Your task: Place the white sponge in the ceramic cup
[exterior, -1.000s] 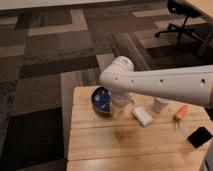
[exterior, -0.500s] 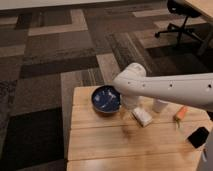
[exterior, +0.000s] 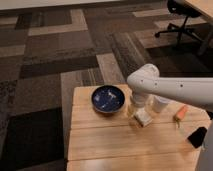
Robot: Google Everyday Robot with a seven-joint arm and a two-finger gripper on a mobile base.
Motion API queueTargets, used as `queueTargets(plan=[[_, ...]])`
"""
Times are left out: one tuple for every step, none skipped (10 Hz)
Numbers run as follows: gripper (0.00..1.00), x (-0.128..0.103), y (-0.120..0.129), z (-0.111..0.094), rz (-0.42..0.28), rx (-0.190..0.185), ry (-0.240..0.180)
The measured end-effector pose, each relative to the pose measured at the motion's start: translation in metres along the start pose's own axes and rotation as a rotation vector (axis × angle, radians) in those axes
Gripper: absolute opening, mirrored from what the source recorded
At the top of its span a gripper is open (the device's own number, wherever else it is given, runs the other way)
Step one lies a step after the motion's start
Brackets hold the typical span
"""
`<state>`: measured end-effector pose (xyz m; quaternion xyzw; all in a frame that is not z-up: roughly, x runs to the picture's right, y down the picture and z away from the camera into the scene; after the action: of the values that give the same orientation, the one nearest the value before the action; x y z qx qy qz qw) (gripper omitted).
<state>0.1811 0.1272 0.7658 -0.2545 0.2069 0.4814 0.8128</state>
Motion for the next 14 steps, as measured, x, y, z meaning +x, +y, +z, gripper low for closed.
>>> queueTargets(plan=[[0.65, 0.001, -0.007, 0.004, 0.006, -0.011, 0.000], [0.65, 0.003, -0.011, 0.007, 0.008, -0.015, 0.004], [0.65, 0.005, -0.015, 0.012, 0.005, -0.018, 0.011], [0.65, 0.005, -0.015, 0.014, 0.001, -0.020, 0.011], [0.65, 0.005, -0.015, 0.017, -0.006, -0.025, 0.010], [0.65, 0.005, -0.015, 0.020, -0.012, -0.030, 0.006], [0.65, 0.006, -0.014, 0.024, -0.017, -0.037, 0.004], [0.65, 0.006, -0.013, 0.027, -0.022, -0.044, -0.002], [0.65, 0.006, -0.011, 0.030, -0.030, -0.052, -0.010], [0.65, 0.007, -0.009, 0.033, -0.040, -0.059, -0.021], [0.65, 0.007, -0.010, 0.035, -0.044, -0.061, -0.025], [0.65, 0.007, -0.010, 0.037, -0.051, -0.060, -0.035], [0.65, 0.009, -0.013, 0.041, -0.057, -0.058, -0.045], [0.65, 0.010, -0.014, 0.044, -0.061, -0.056, -0.050]])
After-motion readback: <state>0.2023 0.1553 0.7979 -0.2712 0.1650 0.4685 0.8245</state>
